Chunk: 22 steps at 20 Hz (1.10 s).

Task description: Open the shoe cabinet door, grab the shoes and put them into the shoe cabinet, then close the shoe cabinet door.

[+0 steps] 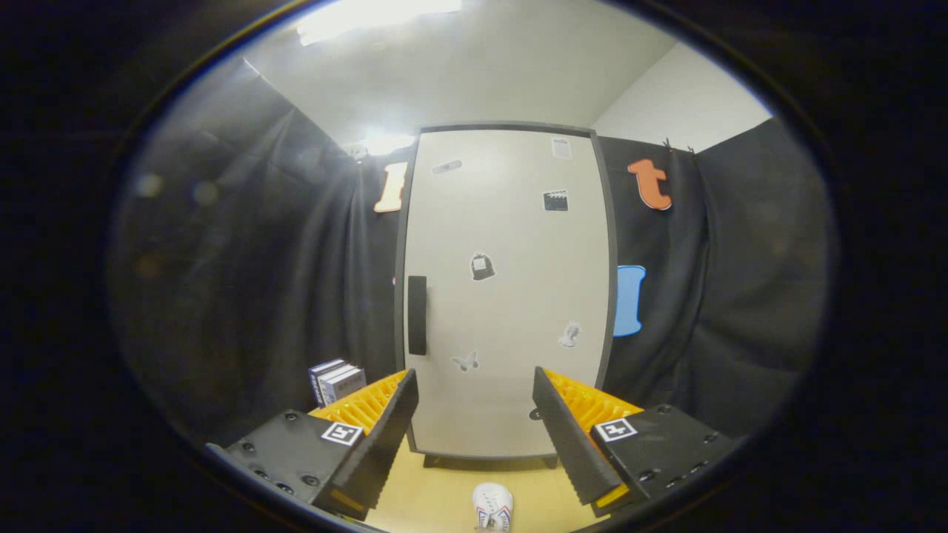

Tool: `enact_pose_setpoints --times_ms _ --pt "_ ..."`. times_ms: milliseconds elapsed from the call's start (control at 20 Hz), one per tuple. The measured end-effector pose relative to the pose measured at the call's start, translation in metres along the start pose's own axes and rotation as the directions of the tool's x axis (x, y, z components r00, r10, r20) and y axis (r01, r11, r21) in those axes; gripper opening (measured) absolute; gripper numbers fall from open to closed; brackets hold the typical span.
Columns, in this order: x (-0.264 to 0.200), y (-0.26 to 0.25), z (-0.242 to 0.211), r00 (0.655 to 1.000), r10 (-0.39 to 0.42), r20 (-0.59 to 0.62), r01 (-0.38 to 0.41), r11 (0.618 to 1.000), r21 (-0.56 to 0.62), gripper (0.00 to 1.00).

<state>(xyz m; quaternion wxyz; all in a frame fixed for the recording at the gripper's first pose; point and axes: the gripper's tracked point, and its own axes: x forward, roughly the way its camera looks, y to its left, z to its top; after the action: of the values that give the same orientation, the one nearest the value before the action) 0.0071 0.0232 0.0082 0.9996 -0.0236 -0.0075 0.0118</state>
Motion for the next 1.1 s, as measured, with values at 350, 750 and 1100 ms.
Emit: enact_pose_setpoints --times_ms 350,750,1100 --pt "0.016 0.018 -0.002 1.000 -0.006 -0.011 0.006 1.000 0.008 0.97" --pt "0.090 0.060 0.003 1.000 0.024 0.002 -0.024 0.999 0.039 0.97" --pt "0.178 0.089 -0.005 0.998 0.056 0.025 -0.056 0.998 0.012 0.97"
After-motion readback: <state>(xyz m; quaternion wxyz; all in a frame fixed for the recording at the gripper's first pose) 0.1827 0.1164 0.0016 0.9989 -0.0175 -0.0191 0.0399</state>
